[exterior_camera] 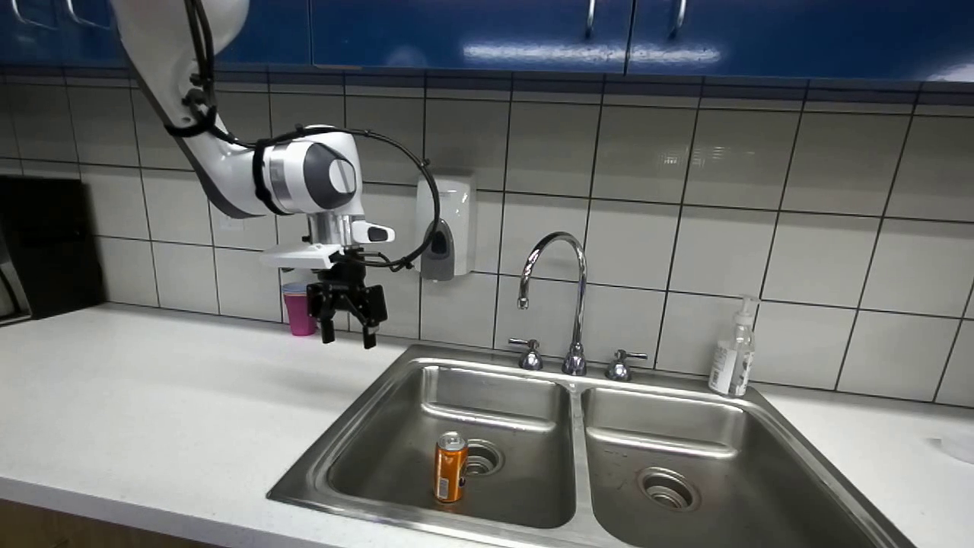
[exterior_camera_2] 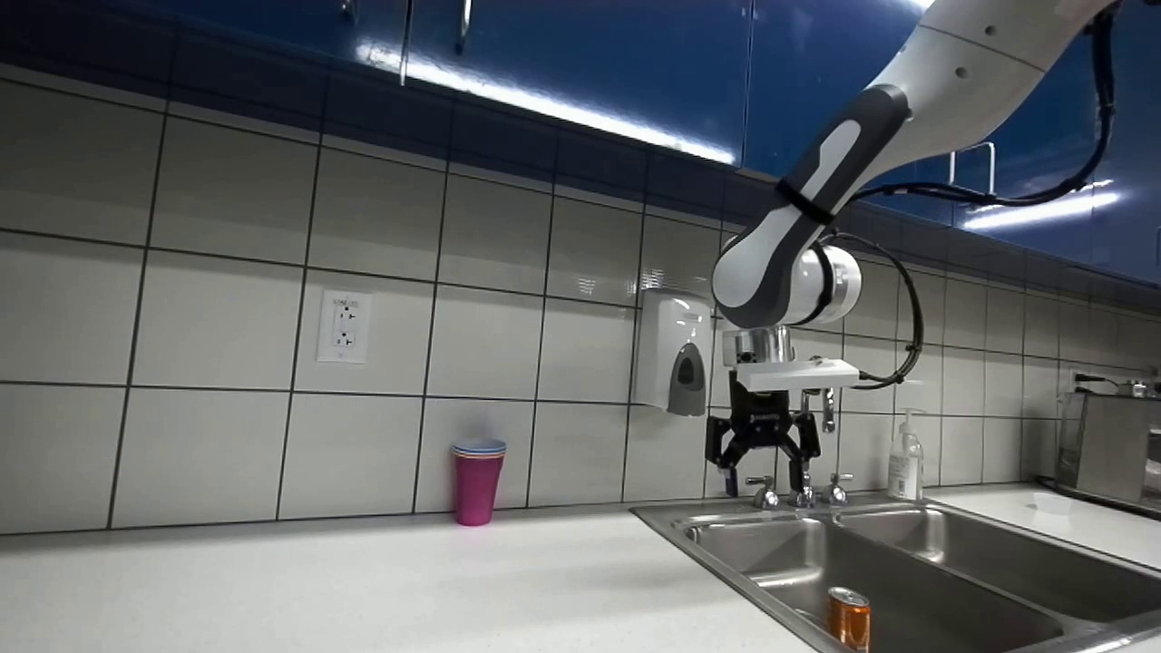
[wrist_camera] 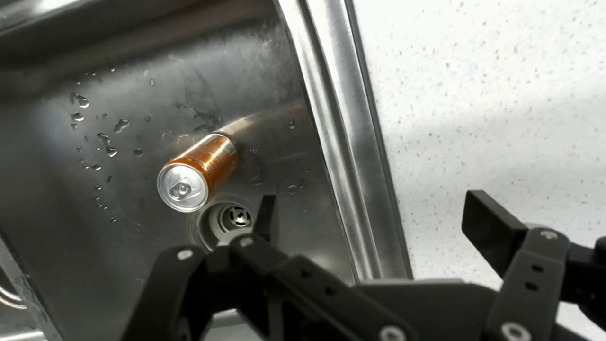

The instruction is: Put the can inside the sink

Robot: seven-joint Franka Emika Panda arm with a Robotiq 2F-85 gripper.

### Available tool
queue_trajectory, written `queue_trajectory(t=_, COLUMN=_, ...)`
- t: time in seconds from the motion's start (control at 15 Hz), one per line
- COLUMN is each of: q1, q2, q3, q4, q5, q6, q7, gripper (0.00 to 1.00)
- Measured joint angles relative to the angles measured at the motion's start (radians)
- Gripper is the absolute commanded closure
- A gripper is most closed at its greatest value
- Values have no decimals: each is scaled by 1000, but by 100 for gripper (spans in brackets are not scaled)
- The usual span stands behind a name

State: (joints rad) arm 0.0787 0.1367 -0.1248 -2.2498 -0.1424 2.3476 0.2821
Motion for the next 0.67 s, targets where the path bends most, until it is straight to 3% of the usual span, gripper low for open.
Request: queue_trajectory(t=0.67, q1=0, q2=-89, q3=61, q4=-149, q5=6, q6=-2, q7=0, gripper=0)
